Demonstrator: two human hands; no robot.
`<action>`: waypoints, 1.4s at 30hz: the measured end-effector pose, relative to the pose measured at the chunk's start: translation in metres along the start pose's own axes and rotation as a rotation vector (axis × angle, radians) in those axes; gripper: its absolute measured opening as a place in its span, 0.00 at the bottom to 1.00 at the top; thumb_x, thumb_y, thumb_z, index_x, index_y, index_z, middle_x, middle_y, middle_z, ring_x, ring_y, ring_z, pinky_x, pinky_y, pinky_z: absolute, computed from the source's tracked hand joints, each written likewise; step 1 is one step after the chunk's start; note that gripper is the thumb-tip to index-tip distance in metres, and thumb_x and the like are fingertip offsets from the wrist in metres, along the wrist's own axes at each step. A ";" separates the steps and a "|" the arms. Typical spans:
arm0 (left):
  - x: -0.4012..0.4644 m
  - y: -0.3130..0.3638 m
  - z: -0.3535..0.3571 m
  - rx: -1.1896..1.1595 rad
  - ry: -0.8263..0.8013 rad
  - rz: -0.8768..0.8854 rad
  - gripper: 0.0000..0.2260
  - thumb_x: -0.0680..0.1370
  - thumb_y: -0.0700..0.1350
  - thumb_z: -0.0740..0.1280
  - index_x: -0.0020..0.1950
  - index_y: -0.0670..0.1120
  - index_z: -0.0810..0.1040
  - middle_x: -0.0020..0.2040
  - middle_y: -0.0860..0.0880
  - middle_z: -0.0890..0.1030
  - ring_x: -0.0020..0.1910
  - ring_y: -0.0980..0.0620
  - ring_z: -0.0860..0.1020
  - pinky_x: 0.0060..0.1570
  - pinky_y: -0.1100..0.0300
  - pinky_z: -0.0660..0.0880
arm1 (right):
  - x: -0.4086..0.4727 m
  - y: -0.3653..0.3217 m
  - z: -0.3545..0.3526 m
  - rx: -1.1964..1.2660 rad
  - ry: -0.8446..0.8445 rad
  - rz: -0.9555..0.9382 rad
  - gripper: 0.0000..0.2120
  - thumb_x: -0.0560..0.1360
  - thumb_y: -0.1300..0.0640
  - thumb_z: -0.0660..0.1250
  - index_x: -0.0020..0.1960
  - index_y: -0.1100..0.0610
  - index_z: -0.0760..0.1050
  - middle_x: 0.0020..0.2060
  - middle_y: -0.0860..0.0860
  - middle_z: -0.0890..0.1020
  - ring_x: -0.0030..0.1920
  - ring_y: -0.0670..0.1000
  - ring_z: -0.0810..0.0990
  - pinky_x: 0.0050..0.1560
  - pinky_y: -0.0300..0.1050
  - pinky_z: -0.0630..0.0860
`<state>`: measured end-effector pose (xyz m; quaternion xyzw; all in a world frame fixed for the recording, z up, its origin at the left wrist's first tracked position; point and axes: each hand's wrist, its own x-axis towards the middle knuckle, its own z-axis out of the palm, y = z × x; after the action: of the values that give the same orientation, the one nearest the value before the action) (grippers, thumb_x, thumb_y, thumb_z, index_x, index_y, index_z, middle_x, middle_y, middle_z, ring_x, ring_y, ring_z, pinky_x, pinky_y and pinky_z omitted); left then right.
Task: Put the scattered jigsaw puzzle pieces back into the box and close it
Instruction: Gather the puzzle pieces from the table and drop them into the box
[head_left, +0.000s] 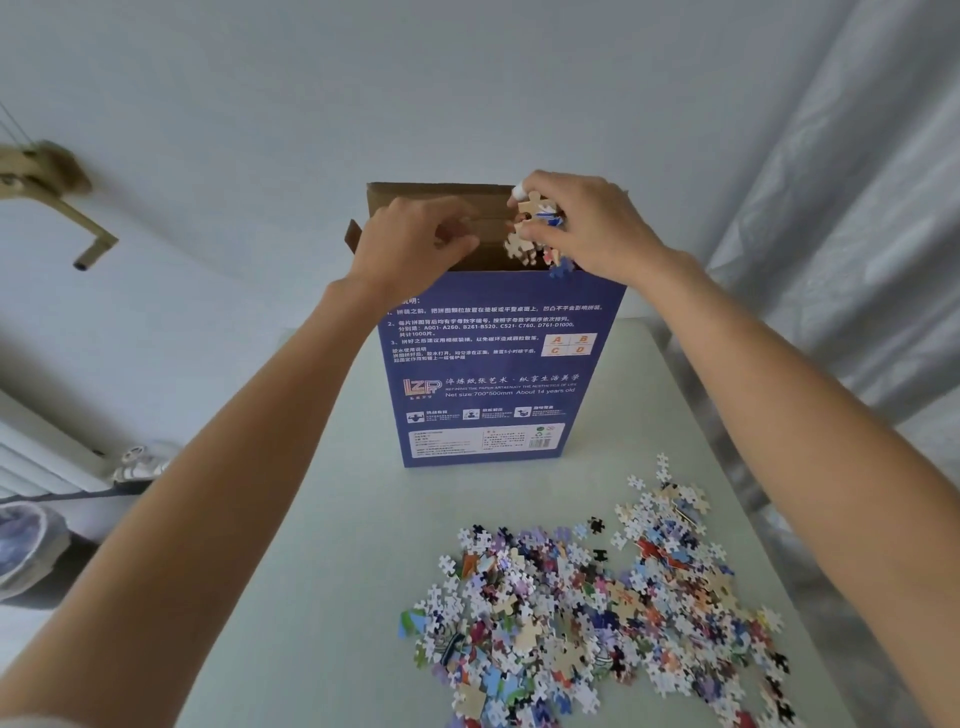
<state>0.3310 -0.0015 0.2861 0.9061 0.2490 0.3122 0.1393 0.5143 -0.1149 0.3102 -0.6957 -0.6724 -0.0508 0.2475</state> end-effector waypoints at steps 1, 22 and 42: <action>-0.002 0.002 -0.001 -0.009 0.000 -0.007 0.11 0.75 0.51 0.67 0.56 0.51 0.79 0.45 0.55 0.83 0.44 0.56 0.81 0.49 0.55 0.77 | 0.001 -0.001 0.000 -0.012 0.002 -0.004 0.13 0.74 0.50 0.67 0.57 0.50 0.74 0.50 0.47 0.80 0.46 0.49 0.76 0.44 0.45 0.70; -0.109 0.016 0.041 0.050 0.408 0.344 0.07 0.76 0.42 0.65 0.50 0.45 0.82 0.39 0.52 0.83 0.38 0.53 0.78 0.33 0.63 0.72 | -0.161 -0.025 0.101 0.107 0.310 0.040 0.09 0.76 0.56 0.64 0.52 0.59 0.79 0.45 0.50 0.83 0.44 0.45 0.80 0.44 0.38 0.78; -0.318 0.015 0.201 0.144 -1.017 -0.343 0.54 0.61 0.61 0.76 0.76 0.57 0.44 0.72 0.46 0.53 0.68 0.44 0.56 0.62 0.47 0.70 | -0.335 -0.054 0.237 -0.049 -0.738 0.552 0.45 0.64 0.39 0.72 0.73 0.49 0.53 0.72 0.55 0.58 0.71 0.57 0.58 0.70 0.52 0.57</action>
<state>0.2477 -0.2047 -0.0195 0.8966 0.3151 -0.2108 0.2289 0.3700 -0.3235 -0.0172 -0.8260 -0.5036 0.2524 -0.0205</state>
